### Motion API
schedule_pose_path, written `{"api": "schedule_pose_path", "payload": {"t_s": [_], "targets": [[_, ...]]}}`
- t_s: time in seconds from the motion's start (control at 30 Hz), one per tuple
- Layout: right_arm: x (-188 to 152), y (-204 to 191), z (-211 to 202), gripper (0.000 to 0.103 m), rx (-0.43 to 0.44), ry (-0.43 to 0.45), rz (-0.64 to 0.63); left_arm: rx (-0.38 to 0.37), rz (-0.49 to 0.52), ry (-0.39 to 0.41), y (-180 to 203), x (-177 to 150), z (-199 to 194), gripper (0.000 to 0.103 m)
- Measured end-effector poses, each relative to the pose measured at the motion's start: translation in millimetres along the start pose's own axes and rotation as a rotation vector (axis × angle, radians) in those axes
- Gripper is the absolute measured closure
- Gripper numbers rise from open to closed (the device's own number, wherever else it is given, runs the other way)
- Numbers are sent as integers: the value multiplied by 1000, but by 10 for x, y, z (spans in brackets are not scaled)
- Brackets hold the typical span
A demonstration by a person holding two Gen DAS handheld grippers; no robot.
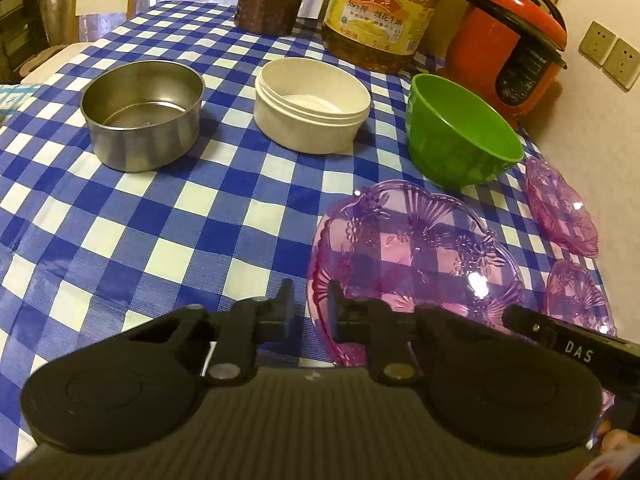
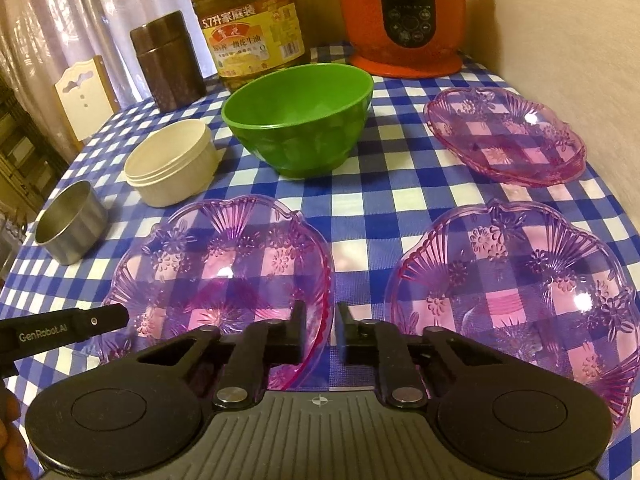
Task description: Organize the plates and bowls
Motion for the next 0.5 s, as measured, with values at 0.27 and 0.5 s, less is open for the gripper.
{"api": "schedule_pose_path", "payload": {"t_s": [0.27, 0.5], "targets": [[16, -33, -86, 93, 9, 14, -1, 9, 19, 11, 37, 24, -138, 94], [166, -1, -417, 93, 9, 67, 16, -25, 47, 56, 278, 190, -422, 94]]}}
Point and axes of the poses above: each gripper's, at about its wrist camera, not at the fingertips, and z roughly the way its jaws point, y to its right, x to its top, the point moved 5 cm from there along z, roughly the way its jaws point, and after that the axes turned 12 degrees about x, right-handed, at the moved point
